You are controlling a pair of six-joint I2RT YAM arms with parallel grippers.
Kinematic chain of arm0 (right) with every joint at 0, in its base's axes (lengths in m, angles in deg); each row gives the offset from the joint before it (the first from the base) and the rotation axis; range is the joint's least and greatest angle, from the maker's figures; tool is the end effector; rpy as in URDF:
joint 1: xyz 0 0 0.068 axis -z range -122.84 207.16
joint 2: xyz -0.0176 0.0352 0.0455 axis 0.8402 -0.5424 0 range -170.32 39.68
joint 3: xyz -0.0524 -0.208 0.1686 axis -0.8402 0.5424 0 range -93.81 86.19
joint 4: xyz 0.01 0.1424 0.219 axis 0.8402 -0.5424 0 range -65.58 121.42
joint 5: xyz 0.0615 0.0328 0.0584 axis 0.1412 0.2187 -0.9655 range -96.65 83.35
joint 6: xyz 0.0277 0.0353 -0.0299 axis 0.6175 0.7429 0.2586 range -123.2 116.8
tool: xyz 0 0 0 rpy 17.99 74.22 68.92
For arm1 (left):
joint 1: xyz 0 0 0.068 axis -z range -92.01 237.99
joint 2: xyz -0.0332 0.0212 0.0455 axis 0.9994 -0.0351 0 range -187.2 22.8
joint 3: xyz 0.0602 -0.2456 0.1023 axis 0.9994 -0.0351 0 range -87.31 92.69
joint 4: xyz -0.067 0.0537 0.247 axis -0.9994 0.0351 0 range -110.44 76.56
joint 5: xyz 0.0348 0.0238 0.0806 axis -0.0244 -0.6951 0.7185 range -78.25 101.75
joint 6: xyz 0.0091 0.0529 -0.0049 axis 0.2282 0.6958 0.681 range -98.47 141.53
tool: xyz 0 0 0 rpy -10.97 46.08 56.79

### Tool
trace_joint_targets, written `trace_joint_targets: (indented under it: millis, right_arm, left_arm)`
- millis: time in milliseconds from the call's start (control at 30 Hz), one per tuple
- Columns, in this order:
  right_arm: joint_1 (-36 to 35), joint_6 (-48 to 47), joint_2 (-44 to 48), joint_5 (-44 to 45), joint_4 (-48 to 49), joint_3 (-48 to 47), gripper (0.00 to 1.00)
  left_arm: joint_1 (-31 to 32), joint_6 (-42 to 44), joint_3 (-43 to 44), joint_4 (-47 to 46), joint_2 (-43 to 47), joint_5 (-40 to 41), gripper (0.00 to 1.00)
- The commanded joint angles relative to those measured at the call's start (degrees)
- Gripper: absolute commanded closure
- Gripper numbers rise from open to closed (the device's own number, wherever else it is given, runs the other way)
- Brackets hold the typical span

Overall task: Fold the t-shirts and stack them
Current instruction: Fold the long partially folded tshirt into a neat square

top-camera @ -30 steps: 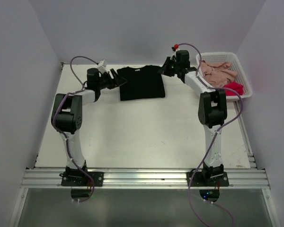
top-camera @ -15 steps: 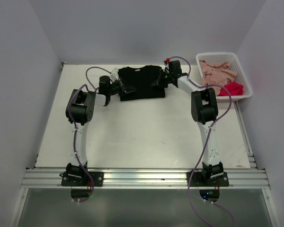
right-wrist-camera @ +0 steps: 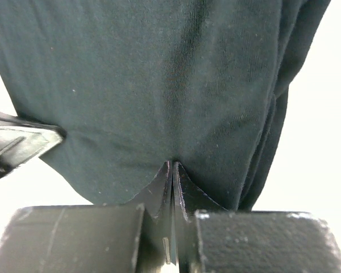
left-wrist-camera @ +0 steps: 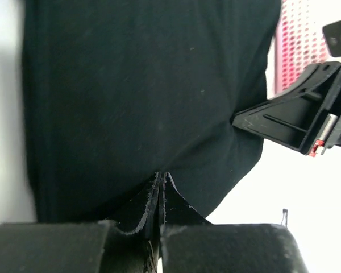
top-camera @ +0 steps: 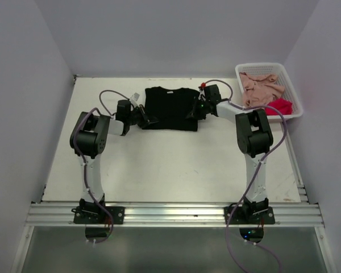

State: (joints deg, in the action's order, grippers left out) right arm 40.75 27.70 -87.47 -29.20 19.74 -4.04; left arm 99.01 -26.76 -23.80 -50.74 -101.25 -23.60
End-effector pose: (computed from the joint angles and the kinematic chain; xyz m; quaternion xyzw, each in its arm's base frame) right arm 0.4586 0.1493 0.1446 0.0472 0.9188 0.3066 0.2442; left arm 0.4177 -0.1023 0.0965 -0.1207 0.8312 -0.4636 0.2822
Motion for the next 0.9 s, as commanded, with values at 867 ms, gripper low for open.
trace_joint_targets:
  millis: [867]
  right_arm:
    - [-11.1,-6.5,43.0,12.3,-12.7,37.7,1.0]
  left_arm:
    - [17.8,2.9,-36.0,35.2,68.7,21.8,0.95]
